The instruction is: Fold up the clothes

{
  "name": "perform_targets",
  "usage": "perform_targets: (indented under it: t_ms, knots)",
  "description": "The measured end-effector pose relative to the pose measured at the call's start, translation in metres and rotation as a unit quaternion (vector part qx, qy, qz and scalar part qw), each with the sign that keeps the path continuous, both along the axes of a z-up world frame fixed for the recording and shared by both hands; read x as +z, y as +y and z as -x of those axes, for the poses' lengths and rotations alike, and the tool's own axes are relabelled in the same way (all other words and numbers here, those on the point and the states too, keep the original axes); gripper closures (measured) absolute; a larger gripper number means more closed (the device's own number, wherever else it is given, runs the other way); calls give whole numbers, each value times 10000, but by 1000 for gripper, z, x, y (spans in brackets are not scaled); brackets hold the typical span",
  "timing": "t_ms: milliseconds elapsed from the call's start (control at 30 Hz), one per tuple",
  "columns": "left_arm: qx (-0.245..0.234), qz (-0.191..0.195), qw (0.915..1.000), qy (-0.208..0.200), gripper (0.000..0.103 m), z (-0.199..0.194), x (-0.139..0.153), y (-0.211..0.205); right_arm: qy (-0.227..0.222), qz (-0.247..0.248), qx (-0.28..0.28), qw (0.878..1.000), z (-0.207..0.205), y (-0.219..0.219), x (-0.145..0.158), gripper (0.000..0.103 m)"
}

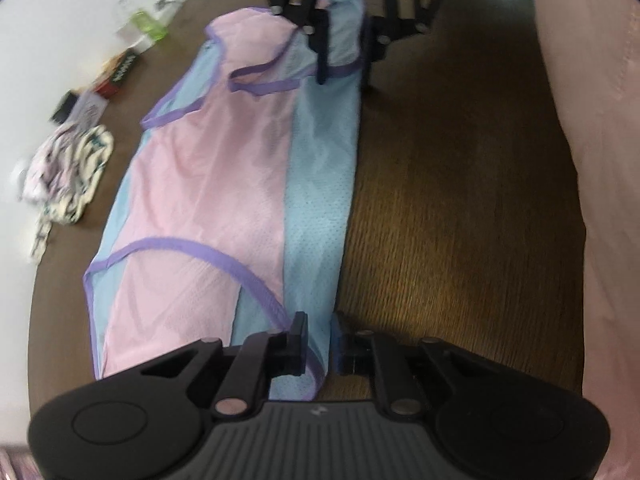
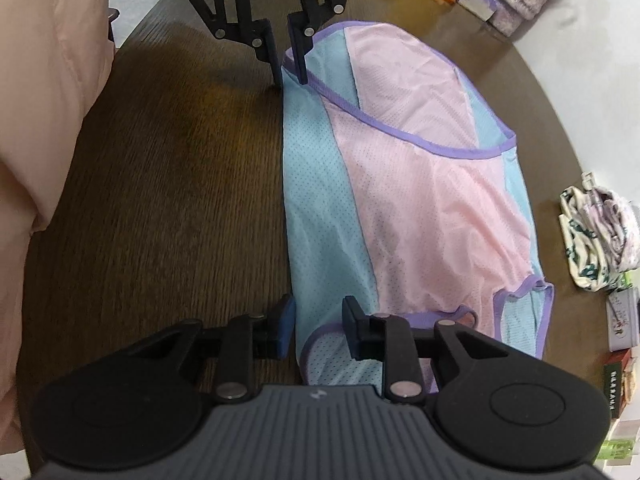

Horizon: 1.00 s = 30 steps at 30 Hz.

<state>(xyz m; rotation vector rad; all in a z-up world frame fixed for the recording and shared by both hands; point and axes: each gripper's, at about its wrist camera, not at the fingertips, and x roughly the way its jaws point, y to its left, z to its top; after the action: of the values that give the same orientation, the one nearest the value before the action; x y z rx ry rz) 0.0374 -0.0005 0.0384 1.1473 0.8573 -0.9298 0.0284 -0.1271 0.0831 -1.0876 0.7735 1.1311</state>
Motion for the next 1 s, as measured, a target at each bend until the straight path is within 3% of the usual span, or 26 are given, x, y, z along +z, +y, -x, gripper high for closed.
perform_targets:
  t_ms: [167, 333, 533, 633, 767, 1000]
  knots:
    - [-80, -144, 9986, 494, 92, -17, 3, -4, 349, 155, -94, 9992, -11, 7, 2, 80]
    - [11, -3, 9972, 742, 100, -28, 4, -2, 639, 147, -246, 9975, -17, 8, 2, 94]
    - [211, 118, 9980, 591, 103, -29, 5, 2, 570, 165, -319, 9977, -16, 8, 2, 102]
    - [197, 182, 9992, 299, 103, -22, 11, 2, 464, 106, -350, 9983, -16, 6, 6, 102]
    - [196, 17, 9989, -417, 103, -17, 17, -2, 195, 25, -433, 9989, -17, 3, 14, 102]
    - [414, -273, 9826, -1789, 103, -58, 32, -12, -651, 82, -539, 9964, -43, 7, 35, 102]
